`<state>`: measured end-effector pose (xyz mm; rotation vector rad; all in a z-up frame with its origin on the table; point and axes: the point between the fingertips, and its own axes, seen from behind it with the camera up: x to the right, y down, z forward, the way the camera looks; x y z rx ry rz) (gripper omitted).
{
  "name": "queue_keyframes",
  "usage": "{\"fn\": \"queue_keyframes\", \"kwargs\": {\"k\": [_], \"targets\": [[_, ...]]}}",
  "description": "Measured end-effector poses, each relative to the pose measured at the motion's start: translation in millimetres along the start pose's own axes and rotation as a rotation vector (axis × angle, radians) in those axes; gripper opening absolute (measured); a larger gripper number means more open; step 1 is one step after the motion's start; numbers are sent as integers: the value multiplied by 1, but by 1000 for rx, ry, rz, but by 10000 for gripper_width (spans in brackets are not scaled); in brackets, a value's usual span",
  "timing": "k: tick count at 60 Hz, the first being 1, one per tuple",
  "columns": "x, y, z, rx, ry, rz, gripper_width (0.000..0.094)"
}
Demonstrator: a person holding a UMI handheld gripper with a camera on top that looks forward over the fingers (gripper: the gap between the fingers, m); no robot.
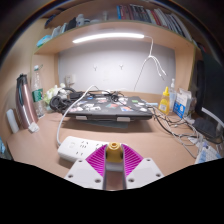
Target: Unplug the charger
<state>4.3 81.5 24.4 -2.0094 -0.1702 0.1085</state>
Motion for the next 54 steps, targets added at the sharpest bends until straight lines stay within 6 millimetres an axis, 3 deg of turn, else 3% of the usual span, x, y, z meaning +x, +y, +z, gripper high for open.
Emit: {"fn": "queue_keyframes", "kwargs": {"k": [11, 21, 26, 30, 34, 41, 48, 54], "targets": [[0, -7, -8, 35, -11, 6, 158], [18, -77, -52, 182, 34, -36, 154], [42, -85, -72, 170, 64, -19, 155], [67, -70, -77, 127, 101, 9, 156], [89, -41, -73, 56, 128, 39, 157], [102, 9, -58, -63, 113, 95, 161], [118, 31, -43, -127, 140, 74, 176], [115, 37, -32, -165, 121, 63, 202]]}}
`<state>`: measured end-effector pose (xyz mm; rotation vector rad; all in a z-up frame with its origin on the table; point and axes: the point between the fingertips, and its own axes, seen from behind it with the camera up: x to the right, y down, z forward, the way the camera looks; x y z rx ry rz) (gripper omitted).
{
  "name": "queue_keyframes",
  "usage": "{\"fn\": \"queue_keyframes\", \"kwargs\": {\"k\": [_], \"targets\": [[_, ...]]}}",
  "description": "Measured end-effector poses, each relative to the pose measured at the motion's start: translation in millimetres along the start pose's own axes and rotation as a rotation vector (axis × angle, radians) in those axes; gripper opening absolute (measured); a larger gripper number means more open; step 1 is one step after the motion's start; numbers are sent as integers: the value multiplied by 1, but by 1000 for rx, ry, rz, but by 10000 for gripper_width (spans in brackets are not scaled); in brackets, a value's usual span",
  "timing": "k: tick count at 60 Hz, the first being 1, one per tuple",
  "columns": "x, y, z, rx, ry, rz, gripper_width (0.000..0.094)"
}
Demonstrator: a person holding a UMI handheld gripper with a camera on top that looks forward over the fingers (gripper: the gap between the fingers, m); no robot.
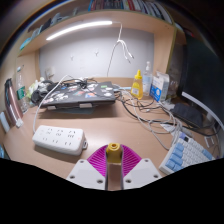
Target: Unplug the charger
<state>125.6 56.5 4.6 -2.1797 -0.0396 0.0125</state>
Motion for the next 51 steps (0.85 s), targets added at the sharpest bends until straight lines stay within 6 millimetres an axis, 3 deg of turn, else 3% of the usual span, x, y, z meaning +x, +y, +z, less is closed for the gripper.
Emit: {"fn": "queue_keyframes", "kwargs": {"k": [3, 12, 17, 24, 25, 26, 27, 36, 43, 51], "targets": [[-5, 6, 7, -34, -18, -4, 230], [-9, 0, 23, -41, -23, -22, 328], [-13, -3, 32, -29, -39, -8, 608], [-23, -6, 30, -17, -82, -6, 804], [-24, -8, 29, -12, -85, -6, 918], [-24, -9, 27, -7, -85, -8, 937], [-21, -10, 25, -4, -73, -13, 891], [-15, -18, -15, 35, -64, -9, 875], [-21, -28, -67, 72, -118, 28, 873], [-10, -34, -126, 126, -120, 27, 876]]}}
